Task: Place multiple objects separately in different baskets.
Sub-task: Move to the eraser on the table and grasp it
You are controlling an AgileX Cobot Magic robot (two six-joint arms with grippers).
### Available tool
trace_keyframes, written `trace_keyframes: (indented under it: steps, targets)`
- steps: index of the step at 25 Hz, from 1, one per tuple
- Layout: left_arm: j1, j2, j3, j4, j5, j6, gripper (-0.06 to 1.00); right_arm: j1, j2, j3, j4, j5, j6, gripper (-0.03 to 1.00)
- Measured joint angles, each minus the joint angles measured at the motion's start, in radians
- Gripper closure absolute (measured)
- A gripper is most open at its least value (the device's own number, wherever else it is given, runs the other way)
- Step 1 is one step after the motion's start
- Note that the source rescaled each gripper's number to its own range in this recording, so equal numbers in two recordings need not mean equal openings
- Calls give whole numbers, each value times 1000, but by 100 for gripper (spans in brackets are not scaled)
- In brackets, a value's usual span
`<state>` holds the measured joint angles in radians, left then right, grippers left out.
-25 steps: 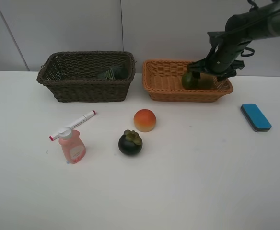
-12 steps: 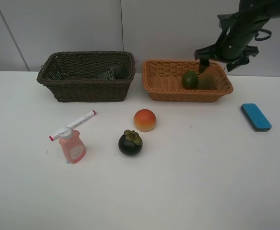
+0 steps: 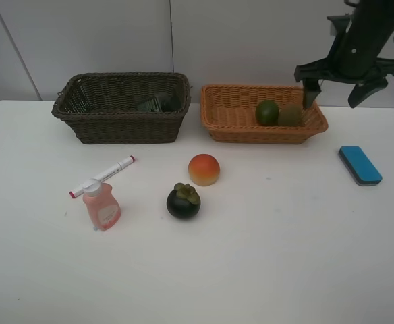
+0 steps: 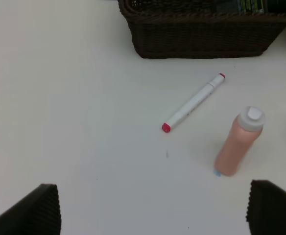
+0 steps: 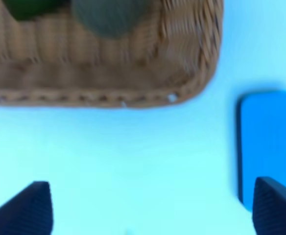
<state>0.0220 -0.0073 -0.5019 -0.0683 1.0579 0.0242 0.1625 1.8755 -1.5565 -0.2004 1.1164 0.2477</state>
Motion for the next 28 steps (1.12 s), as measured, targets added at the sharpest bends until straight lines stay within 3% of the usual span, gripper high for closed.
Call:
trace_keyframes:
  steps: [6, 18, 28]
  targets:
    - [0, 0, 0, 0, 0, 0, -5, -63, -28, 42, 16, 13, -22, -1]
    - [0, 0, 0, 0, 0, 0, -5, -251, -48, 271, 45, -238, -232, -1]
    - [0, 0, 0, 0, 0, 0, -5, -318, 42, 281, 63, -287, -329, -1]
